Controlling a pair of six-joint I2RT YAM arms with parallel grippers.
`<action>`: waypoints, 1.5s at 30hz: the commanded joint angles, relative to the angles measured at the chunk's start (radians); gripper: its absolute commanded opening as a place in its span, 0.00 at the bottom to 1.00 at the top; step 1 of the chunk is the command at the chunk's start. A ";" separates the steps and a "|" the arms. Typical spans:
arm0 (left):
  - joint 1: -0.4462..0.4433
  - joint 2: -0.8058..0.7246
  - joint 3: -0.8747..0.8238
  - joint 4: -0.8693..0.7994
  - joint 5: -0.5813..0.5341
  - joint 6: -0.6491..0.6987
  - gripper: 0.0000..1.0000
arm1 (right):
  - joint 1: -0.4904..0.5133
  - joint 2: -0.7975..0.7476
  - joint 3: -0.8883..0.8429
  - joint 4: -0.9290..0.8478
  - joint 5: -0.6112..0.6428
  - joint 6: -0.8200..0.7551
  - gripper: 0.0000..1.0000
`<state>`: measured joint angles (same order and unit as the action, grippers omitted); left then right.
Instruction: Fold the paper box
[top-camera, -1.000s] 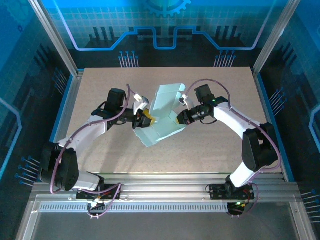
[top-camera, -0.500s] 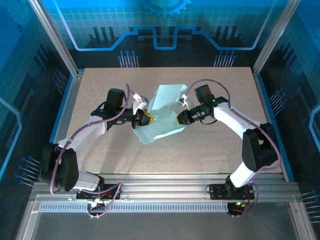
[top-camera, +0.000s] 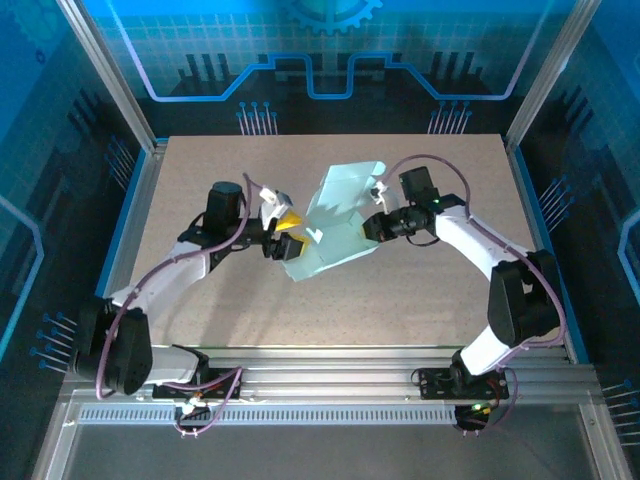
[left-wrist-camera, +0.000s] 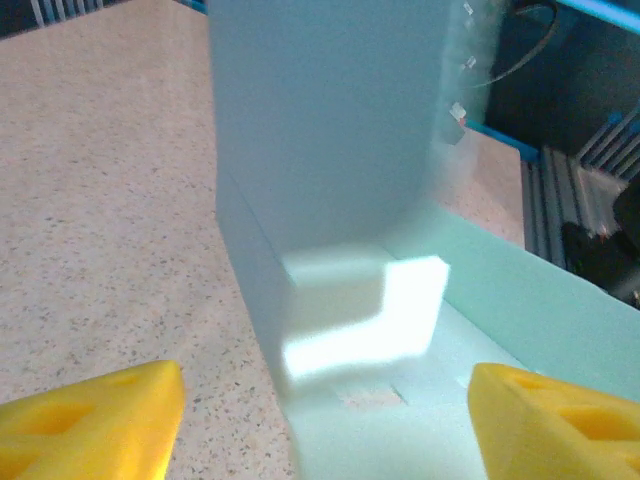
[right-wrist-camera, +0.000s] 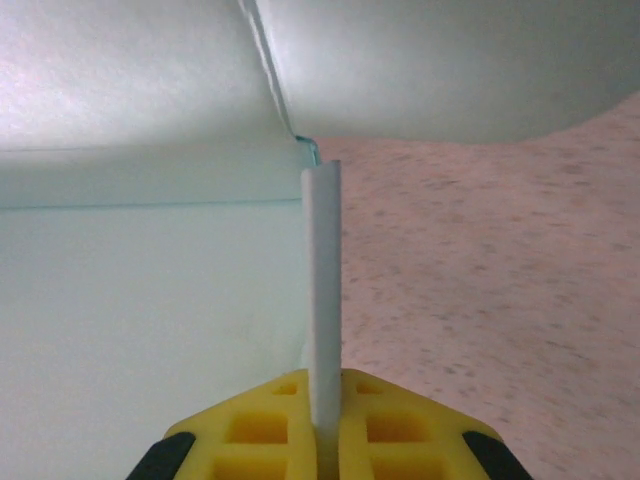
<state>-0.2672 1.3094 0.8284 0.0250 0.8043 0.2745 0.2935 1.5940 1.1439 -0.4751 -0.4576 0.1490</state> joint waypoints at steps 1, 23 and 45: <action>0.006 -0.096 -0.078 0.204 -0.060 -0.093 0.78 | -0.055 -0.041 -0.020 0.031 0.136 0.106 0.00; -0.530 -0.101 -0.396 0.780 -0.711 -0.042 0.93 | -0.131 -0.308 -0.321 0.291 0.453 0.458 0.00; -0.534 0.236 -0.246 1.071 -0.745 -0.007 0.95 | -0.076 -0.300 -0.302 0.313 0.424 0.428 0.00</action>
<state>-0.8154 1.5364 0.5495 1.0714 0.0753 0.2684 0.2005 1.3006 0.8246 -0.1986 -0.0105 0.5838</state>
